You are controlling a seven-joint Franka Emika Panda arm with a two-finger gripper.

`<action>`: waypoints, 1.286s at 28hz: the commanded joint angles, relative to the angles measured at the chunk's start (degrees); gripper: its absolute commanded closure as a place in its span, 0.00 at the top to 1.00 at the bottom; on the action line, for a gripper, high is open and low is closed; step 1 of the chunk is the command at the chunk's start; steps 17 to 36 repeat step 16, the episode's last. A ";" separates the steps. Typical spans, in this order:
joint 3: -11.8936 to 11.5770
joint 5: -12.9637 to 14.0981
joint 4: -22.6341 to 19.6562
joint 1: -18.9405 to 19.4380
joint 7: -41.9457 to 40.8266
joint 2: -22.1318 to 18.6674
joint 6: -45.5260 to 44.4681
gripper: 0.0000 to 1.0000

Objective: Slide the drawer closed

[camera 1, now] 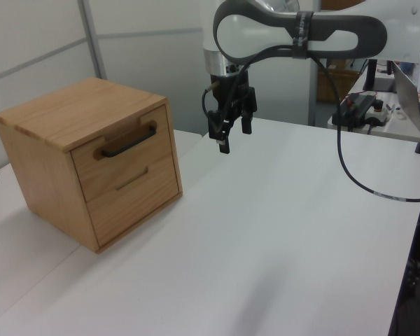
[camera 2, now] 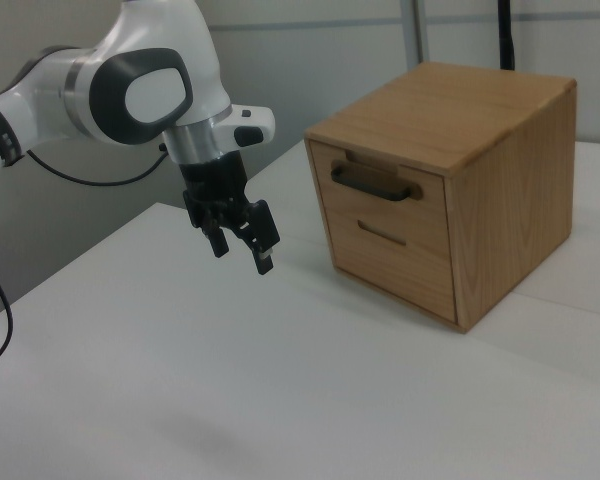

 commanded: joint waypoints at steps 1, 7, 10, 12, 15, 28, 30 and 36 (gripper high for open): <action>-0.72 1.47 -1.38 0.15 -1.78 -2.48 -1.27 1.00; -0.63 1.47 -1.38 0.15 -1.08 -2.39 -0.92 1.00; -0.54 1.47 -1.38 0.15 -0.99 -2.22 -0.74 1.00; -0.46 1.47 -1.38 0.15 -0.99 -2.22 -0.66 1.00; -0.46 1.38 -1.38 0.15 -0.99 -2.22 -0.66 1.00; -0.37 1.38 -1.38 0.15 -0.99 -2.22 -0.66 1.00; -0.37 1.38 -1.38 0.15 -0.99 -2.22 -0.66 1.00; -0.37 1.38 -1.38 0.15 -0.99 -2.22 -0.66 1.00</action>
